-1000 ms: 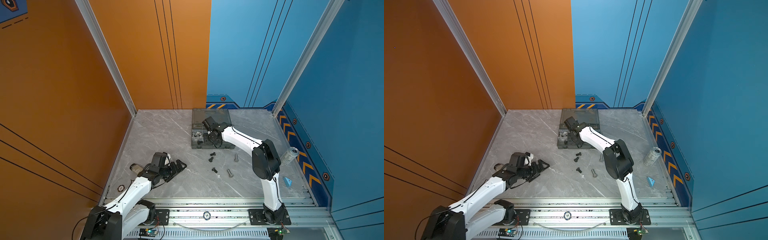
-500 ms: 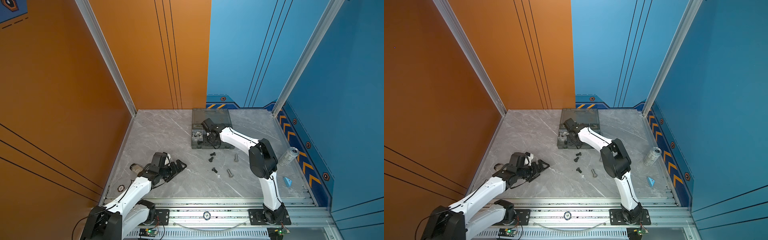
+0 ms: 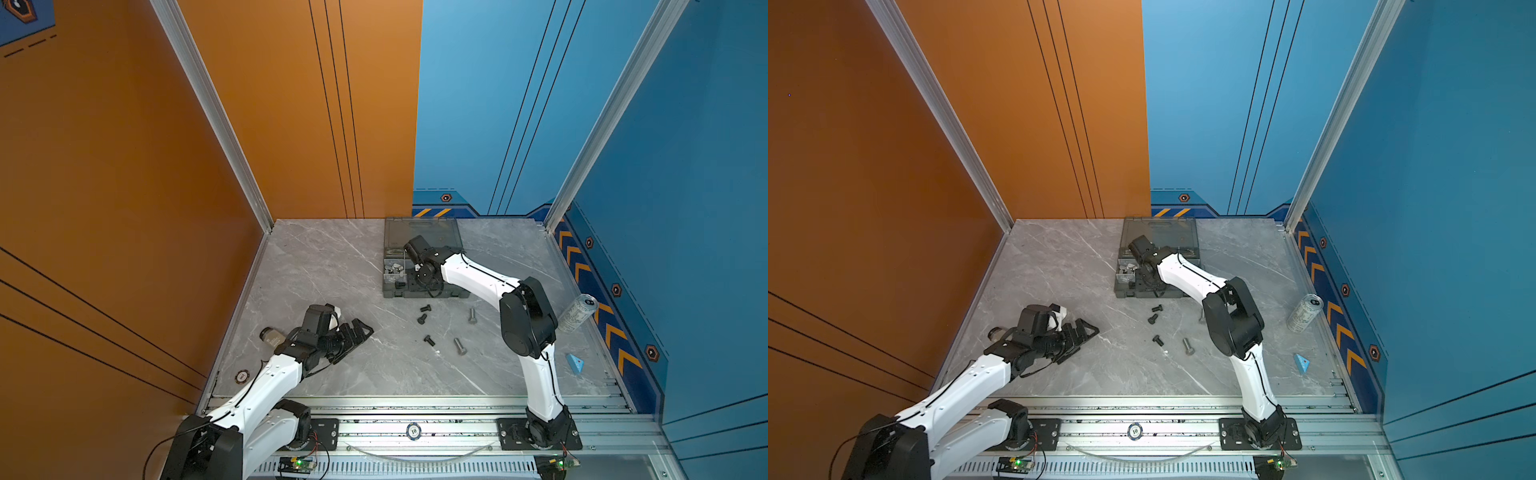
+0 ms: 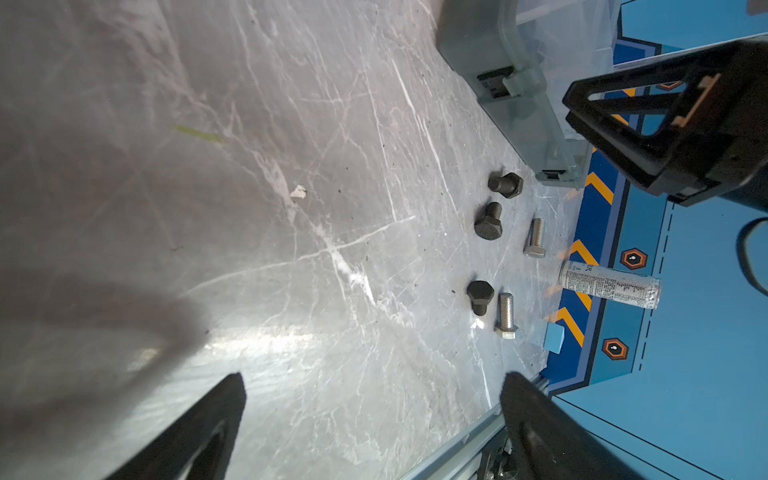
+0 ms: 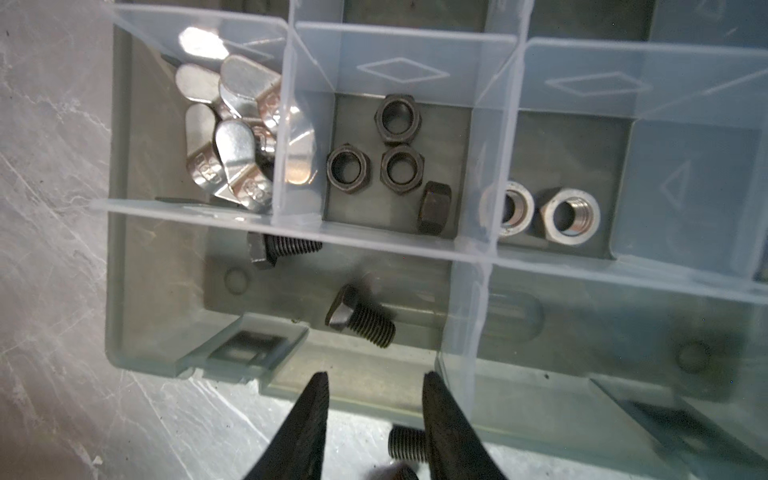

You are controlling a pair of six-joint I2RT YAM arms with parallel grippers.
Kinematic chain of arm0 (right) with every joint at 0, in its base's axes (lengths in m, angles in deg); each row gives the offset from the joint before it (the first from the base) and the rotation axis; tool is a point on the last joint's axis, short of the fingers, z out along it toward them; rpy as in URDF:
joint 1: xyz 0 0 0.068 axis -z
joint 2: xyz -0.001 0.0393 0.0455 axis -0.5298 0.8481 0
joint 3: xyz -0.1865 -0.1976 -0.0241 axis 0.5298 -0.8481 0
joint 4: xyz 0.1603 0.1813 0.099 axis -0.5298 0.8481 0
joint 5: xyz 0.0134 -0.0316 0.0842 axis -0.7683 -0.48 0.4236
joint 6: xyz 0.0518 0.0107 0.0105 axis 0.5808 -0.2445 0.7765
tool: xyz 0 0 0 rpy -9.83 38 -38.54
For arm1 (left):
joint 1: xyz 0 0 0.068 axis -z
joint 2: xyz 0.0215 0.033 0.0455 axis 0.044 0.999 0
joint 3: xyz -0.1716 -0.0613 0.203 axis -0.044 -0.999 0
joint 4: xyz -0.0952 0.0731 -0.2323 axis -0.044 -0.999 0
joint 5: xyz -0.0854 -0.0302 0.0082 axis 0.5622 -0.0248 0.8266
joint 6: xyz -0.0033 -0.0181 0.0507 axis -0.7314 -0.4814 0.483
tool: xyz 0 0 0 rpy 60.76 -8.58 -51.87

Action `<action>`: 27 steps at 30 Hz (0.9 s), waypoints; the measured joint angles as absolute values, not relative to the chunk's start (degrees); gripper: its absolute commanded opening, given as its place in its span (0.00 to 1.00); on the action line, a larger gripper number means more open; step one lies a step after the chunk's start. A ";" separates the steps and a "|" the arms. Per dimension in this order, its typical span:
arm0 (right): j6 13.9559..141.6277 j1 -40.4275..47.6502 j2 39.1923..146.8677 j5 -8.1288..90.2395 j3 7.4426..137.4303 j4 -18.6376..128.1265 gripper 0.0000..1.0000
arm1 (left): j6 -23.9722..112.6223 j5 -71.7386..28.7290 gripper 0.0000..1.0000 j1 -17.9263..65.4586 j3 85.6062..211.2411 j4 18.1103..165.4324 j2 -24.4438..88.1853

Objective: Sort the screws and nuts into containers
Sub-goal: 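Open the right gripper to drop the bolt into the nearest compartment, then move the open right gripper back over the loose black bolts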

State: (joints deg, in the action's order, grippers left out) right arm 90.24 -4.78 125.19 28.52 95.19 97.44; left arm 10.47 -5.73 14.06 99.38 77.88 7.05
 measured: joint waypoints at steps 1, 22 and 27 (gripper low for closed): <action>90.18 -4.89 123.99 28.61 94.38 97.64 0.41 | 10.47 -5.73 0.98 14.06 99.38 77.88 7.05; 97.13 -10.62 113.21 29.48 75.96 97.61 0.49 | 10.28 -5.73 0.98 14.80 99.38 77.95 8.25; 103.25 -11.97 113.26 29.29 75.48 96.96 0.53 | 10.28 -5.75 0.98 14.80 99.38 77.95 8.25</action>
